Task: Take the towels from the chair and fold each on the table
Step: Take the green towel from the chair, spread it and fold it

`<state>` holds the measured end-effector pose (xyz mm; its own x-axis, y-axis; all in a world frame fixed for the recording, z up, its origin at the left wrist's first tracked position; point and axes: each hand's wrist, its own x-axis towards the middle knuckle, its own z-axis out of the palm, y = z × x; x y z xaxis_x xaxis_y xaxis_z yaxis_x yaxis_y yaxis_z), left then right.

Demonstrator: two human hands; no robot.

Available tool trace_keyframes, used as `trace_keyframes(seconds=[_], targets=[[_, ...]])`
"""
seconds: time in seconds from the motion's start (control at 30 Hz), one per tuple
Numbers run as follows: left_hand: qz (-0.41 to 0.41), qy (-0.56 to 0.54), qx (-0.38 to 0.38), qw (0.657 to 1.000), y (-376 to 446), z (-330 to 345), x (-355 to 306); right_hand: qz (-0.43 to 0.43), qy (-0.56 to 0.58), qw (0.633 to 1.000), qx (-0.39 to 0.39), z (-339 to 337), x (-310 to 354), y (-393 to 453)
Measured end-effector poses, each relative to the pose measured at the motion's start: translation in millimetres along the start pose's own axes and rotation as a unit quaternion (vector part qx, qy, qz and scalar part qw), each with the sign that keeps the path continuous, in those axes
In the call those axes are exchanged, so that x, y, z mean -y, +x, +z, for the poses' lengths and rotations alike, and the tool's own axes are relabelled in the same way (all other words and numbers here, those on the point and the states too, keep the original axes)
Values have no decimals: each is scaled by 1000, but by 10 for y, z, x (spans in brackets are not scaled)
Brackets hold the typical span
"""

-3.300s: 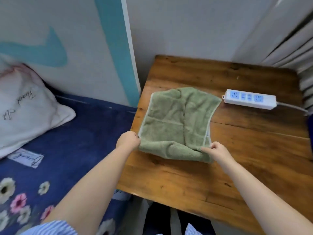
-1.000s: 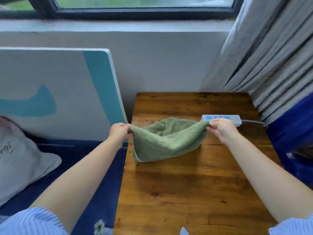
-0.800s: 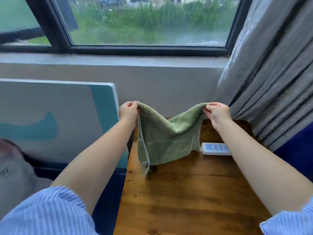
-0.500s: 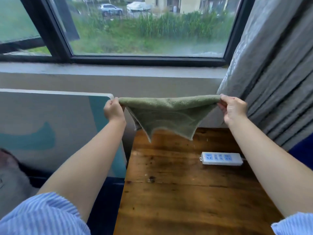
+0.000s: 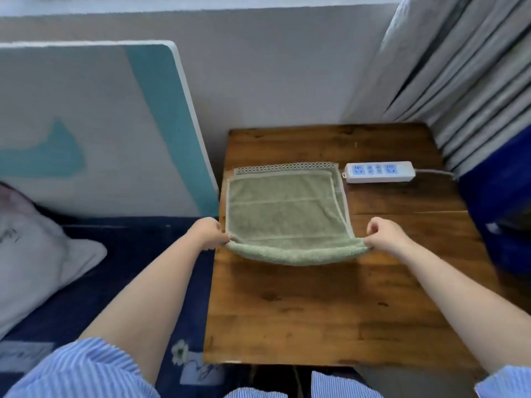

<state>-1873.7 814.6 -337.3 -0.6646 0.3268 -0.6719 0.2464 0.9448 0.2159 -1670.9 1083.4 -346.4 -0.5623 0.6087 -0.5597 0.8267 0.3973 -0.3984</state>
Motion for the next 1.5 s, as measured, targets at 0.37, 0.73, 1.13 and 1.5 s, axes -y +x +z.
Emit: trace_keyframes(seconds=[0.37, 0.73, 1.13, 1.5], targets=[[-77, 141, 182, 970, -232, 810, 263, 37, -206, 962, 173, 777, -569, -307], [-45, 261, 291, 919, -164, 1180, 462, 115, -348, 846, 388, 1017, -591, -453], [57, 241, 1, 969, 742, 459, -462, -70, -223, 972, 27, 627, 204, 627], [2, 190, -95, 977, 1387, 446, -325, -128, -228, 965, 20, 579, 163, 1225]])
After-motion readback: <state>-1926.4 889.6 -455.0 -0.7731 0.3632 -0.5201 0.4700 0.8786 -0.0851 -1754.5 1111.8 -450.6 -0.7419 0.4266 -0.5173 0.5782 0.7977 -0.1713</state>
